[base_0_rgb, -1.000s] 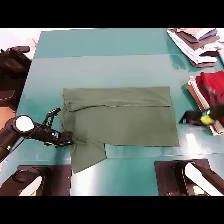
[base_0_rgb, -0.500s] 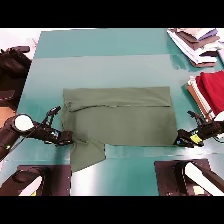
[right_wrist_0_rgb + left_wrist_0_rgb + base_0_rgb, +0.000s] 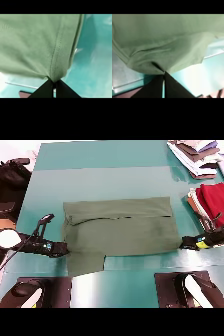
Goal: Fold the shirts.
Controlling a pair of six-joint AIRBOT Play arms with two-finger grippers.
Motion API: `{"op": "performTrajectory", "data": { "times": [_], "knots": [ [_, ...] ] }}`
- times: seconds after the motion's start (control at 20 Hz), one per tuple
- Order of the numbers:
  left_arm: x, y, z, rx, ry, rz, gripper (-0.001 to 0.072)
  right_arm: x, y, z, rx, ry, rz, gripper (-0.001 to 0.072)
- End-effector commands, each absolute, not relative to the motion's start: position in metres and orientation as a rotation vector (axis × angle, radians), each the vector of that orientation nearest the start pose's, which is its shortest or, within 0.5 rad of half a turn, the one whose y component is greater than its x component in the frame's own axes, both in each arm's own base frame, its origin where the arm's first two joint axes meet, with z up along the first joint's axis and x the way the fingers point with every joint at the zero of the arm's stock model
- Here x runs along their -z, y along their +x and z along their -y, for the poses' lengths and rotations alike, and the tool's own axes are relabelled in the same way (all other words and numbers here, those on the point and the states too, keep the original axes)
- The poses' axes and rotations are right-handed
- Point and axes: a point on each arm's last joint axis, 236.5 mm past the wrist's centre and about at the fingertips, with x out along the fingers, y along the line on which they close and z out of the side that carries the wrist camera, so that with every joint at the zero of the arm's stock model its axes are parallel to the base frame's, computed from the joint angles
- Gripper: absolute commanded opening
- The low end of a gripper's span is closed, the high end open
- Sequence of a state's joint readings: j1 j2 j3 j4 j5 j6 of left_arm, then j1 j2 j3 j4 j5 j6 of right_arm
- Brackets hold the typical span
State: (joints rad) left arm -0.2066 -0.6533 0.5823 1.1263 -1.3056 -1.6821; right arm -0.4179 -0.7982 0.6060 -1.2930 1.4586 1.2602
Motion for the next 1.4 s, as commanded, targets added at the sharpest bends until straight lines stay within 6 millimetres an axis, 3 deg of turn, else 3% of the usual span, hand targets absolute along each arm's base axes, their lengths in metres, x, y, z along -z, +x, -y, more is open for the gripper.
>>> {"op": "performTrajectory", "data": {
  "times": [0.0, 0.15, 0.3, 0.55, 0.7, 0.8, 0.85, 0.9, 0.95, 1.05, 1.1, 1.15, 1.2, 1.35],
  "knots": [
    [-0.031, 0.21, 0.128, 0.343, -0.313, -1.238, 0.0029, -0.009, 0.213, 0.012, -0.112, 0.233, -1.414, 0.002],
    [-0.051, 0.261, 0.116, 0.287, -0.243, -1.113, 0.0029, -0.023, 0.257, 0.007, -0.161, 0.184, -1.403, 0.002],
    [-0.059, 0.324, 0.106, 0.234, -0.164, -1.022, 0.003, -0.026, 0.307, 0.002, -0.196, 0.151, -1.396, 0.002],
    [-0.025, 0.415, 0.105, 0.173, -0.161, -1.03, 0.003, -0.017, 0.384, 0.003, -0.212, 0.155, -1.396, 0.0019],
    [-0.008, 0.447, 0.104, 0.156, -0.164, -1.056, 0.003, -0.01, 0.413, 0.008, -0.211, 0.156, -1.392, 0.002],
    [-0.01, 0.461, 0.106, 0.156, -0.169, -1.035, 0.0033, -0.005, 0.426, 0.009, -0.214, 0.16, -1.391, 0.0054],
    [-0.016, 0.466, 0.107, 0.158, -0.17, -1.019, 0.0169, -0.004, 0.434, 0.009, -0.221, 0.181, -1.379, 0.0277],
    [-0.024, 0.47, 0.108, 0.161, -0.171, -1.003, 0.0457, -0.005, 0.443, 0.008, -0.227, 0.206, -1.35, 0.0418],
    [-0.032, 0.472, 0.109, 0.166, -0.17, -0.998, 0.0619, -0.009, 0.452, 0.007, -0.247, 0.242, -1.312, 0.0422],
    [-0.044, 0.467, 0.117, 0.19, -0.201, -1.027, 0.0595, -0.017, 0.458, 0.005, -0.308, 0.32, -1.257, 0.0422],
    [-0.049, 0.465, 0.131, 0.222, -0.263, -1.032, 0.0548, -0.014, 0.452, 0.009, -0.324, 0.353, -1.265, 0.0424],
    [-0.053, 0.462, 0.146, 0.259, -0.322, -1.034, 0.0235, -0.005, 0.442, 0.018, -0.318, 0.39, -1.293, 0.0487],
    [-0.056, 0.462, 0.158, 0.294, -0.323, -1.021, 0.0036, 0.009, 0.43, 0.029, -0.295, 0.439, -1.33, 0.0599],
    [-0.068, 0.469, 0.198, 0.369, -0.288, -0.93, 0.003, 0.048, 0.394, 0.05, -0.236, 0.578, -1.409, 0.0597]
  ]
}}
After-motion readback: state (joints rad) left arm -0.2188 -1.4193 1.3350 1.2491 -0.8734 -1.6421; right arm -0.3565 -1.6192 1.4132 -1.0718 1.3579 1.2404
